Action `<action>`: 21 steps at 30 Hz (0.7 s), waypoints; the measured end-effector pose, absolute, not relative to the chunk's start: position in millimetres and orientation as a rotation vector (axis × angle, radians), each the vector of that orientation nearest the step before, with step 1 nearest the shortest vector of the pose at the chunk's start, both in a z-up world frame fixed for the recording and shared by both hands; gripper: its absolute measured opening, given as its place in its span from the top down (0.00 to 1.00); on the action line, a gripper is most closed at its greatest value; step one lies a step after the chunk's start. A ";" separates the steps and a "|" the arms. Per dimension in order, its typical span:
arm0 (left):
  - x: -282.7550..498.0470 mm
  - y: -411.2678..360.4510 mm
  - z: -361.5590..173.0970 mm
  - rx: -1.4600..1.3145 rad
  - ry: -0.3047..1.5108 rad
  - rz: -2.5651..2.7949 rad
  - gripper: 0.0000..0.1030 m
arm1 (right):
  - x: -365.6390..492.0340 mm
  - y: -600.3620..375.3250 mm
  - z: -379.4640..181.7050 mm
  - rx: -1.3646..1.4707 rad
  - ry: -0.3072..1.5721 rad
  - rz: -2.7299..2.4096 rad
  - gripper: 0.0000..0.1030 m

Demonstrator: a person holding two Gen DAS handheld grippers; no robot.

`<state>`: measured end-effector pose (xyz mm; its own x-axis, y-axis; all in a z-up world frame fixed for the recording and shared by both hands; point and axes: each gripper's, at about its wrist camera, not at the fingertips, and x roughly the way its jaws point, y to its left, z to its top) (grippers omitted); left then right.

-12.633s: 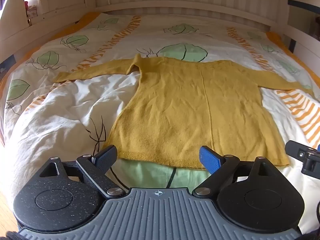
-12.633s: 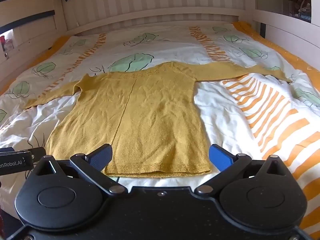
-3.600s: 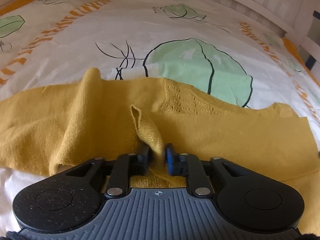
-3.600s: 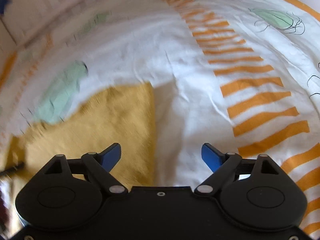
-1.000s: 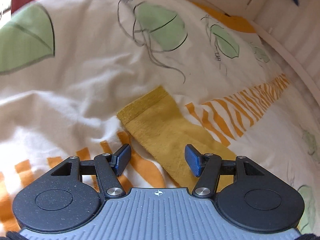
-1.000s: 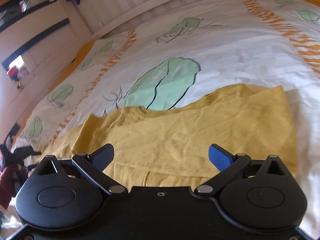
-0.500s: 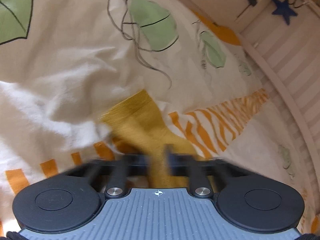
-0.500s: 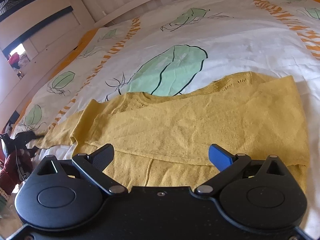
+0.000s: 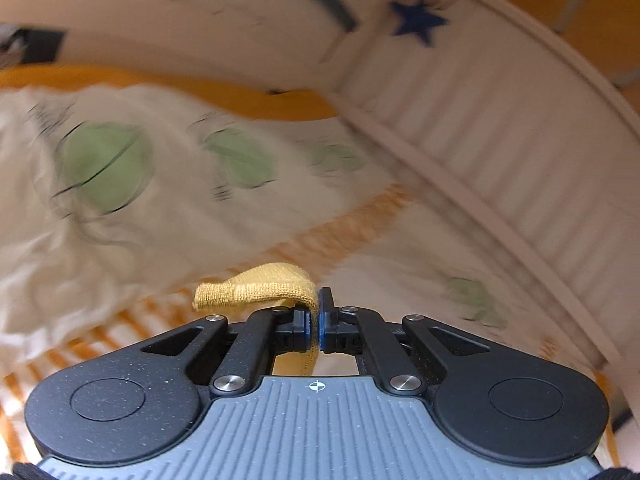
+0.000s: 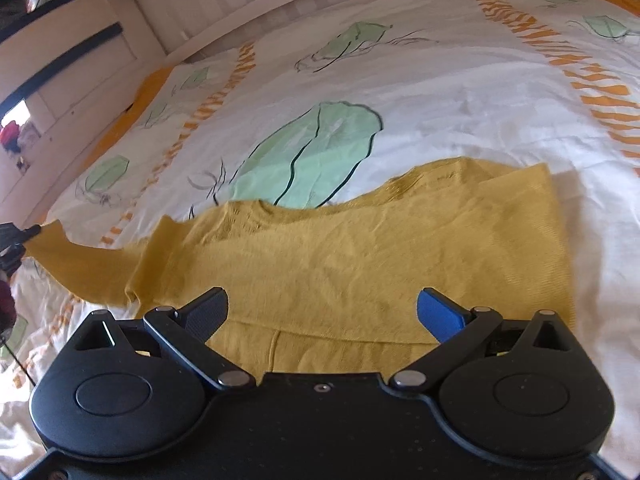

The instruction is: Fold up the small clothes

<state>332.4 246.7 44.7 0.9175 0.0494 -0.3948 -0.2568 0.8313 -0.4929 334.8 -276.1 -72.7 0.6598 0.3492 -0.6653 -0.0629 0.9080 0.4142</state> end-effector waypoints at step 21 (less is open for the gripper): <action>372.9 24.8 119.8 -0.351 0.367 -0.224 0.97 | 324.1 -349.9 -34.6 0.600 0.736 0.131 0.01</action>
<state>372.9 24.8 119.8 0.9099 -0.2751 -0.3106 0.1494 0.9156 -0.3732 324.1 -349.9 -34.6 0.7412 0.3164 -0.5920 0.0927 0.8253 0.5571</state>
